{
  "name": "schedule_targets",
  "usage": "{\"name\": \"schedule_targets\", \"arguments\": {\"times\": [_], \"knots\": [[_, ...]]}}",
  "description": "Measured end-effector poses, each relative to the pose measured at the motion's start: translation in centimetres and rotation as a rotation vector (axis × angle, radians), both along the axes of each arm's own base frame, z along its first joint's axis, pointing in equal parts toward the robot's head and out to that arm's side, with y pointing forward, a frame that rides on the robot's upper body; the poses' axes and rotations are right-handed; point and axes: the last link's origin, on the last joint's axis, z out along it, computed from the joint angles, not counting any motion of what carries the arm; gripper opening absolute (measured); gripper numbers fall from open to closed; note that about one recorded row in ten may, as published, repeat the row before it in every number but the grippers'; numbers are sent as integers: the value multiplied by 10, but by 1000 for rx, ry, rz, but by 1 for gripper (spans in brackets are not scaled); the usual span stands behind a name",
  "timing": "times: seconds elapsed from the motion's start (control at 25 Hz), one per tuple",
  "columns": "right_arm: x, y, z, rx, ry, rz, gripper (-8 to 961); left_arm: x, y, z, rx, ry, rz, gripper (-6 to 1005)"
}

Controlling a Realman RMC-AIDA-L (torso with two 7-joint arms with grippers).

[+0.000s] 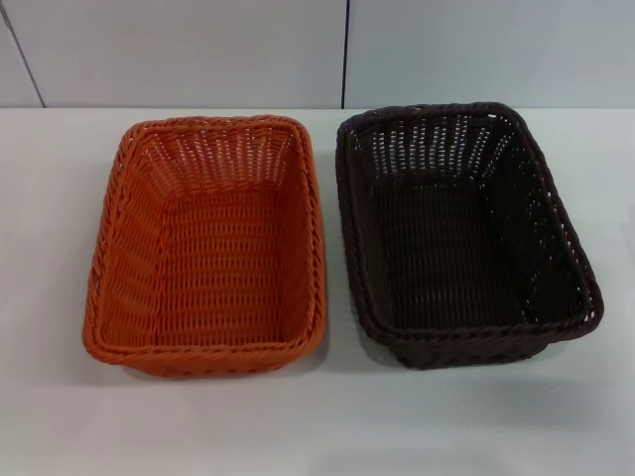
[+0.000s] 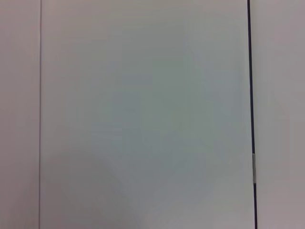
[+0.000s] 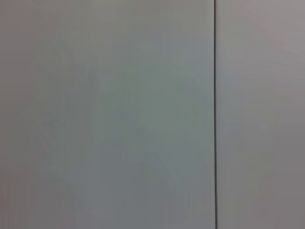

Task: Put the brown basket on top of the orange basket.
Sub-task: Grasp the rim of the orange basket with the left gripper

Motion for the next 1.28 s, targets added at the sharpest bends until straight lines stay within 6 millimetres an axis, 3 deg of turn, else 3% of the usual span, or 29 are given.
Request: {"name": "schedule_targets", "arguments": {"times": [0.32, 0.64, 0.76, 0.92, 0.96, 1.12, 1.16, 1.2, 1.28], "knots": [[-2, 0, -2, -4, 4, 6, 750, 1, 3, 1, -5, 1, -9, 796], [-3, 2, -1, -5, 7, 10, 751, 20, 41, -4, -241, -25, -37, 791], [-5, 4, -2, -11, 7, 12, 751, 40, 58, 9, -318, -3, -41, 790], [-5, 4, -3, -13, 8, 12, 751, 93, 84, 35, -514, 28, 13, 787], [-5, 4, -3, -13, 8, 12, 751, 93, 84, 35, -514, 28, 13, 787], [-4, 3, -4, -19, 6, 9, 750, 135, 86, 46, -639, 65, 64, 785], [-4, 3, -5, -24, 6, 7, 750, 135, 86, 46, -639, 65, 64, 784], [-4, 3, -6, -30, 7, 6, 750, 154, 82, 46, -720, 103, 78, 783], [-4, 4, -7, -38, 7, 2, 750, 164, 81, 45, -775, 112, 86, 782]]}}
